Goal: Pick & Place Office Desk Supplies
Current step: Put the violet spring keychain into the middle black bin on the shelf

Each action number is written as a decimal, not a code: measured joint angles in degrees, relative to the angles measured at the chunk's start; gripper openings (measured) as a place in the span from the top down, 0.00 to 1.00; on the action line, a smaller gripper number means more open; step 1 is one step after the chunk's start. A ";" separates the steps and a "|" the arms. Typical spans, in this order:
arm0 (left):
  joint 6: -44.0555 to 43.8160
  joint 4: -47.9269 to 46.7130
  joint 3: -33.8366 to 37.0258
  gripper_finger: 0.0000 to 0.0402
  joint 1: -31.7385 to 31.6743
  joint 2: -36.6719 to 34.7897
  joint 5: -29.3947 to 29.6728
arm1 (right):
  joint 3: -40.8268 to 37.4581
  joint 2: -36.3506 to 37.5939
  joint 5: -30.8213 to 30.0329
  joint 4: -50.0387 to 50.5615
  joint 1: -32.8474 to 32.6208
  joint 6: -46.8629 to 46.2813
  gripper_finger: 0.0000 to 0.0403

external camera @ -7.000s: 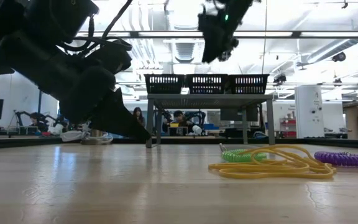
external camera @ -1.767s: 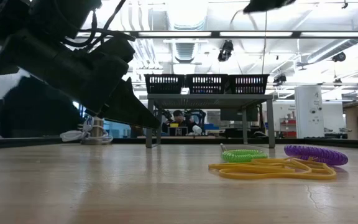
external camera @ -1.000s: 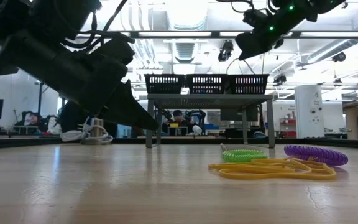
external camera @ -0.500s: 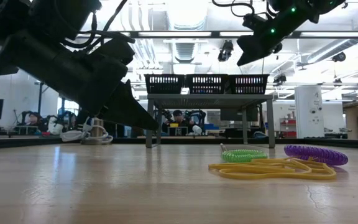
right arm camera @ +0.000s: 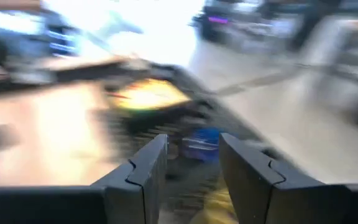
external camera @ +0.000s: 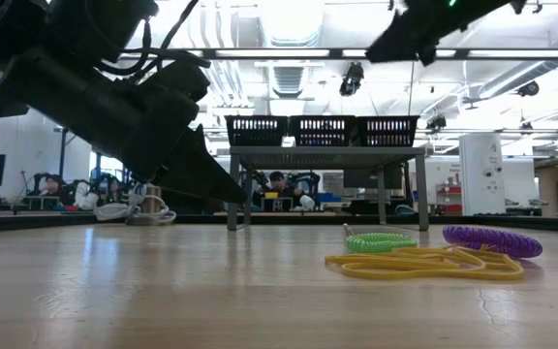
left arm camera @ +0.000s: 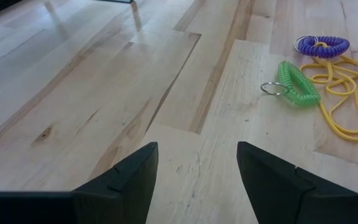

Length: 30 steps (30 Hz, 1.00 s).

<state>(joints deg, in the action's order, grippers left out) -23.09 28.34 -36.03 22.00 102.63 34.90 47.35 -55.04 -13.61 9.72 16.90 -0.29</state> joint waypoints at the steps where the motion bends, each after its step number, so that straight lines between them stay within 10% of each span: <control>1: 0.07 0.01 0.00 0.45 0.02 0.00 0.00 | -0.44 0.57 3.16 0.03 -1.44 -1.09 0.64; 10: -0.09 -0.05 0.00 0.45 0.02 0.00 0.00 | -12.94 -0.14 2.86 -4.55 -23.20 -11.67 0.68; 18: -0.50 0.00 0.00 0.45 0.02 0.00 0.02 | -30.81 -11.55 1.70 -34.38 -39.64 -22.67 0.69; 30: -0.79 0.11 0.00 0.45 -0.05 0.00 0.14 | -29.30 -33.20 4.37 -43.39 -43.14 -19.27 0.68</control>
<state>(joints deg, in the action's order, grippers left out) -23.88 28.45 -36.03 21.96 102.63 35.04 18.04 -88.24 -9.24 -33.66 -26.24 -19.56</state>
